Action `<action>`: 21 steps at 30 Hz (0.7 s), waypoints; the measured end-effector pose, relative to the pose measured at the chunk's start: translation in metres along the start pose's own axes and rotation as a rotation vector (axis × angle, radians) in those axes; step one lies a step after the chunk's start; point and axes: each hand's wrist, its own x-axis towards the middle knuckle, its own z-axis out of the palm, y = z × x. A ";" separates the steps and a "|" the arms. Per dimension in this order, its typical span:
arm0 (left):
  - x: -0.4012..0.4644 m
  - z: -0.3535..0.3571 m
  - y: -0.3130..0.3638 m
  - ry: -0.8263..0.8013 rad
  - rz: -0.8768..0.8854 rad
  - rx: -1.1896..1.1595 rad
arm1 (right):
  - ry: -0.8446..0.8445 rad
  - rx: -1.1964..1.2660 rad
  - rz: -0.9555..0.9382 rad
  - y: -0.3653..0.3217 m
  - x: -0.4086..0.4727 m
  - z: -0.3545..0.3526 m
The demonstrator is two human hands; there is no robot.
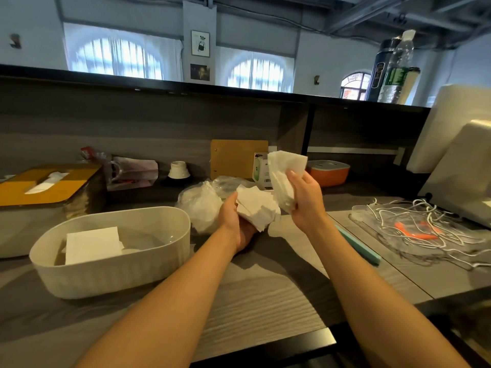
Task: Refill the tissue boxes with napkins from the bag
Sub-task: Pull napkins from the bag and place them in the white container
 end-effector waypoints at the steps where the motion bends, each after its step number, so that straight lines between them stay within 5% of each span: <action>1: -0.001 0.000 0.000 -0.002 0.004 0.003 | -0.024 -0.025 0.008 0.002 -0.001 0.003; 6: -0.002 0.002 0.000 0.036 0.118 0.180 | 0.062 0.097 0.191 0.003 0.003 -0.006; 9: -0.002 0.003 -0.001 0.032 0.192 0.252 | -0.063 0.214 0.186 -0.004 0.005 -0.015; 17: -0.012 -0.001 0.009 -0.086 0.166 -0.055 | -0.093 0.464 0.155 -0.006 0.005 -0.027; 21: -0.020 0.000 0.011 -0.183 0.151 -0.059 | -0.283 0.466 0.282 -0.005 -0.002 -0.019</action>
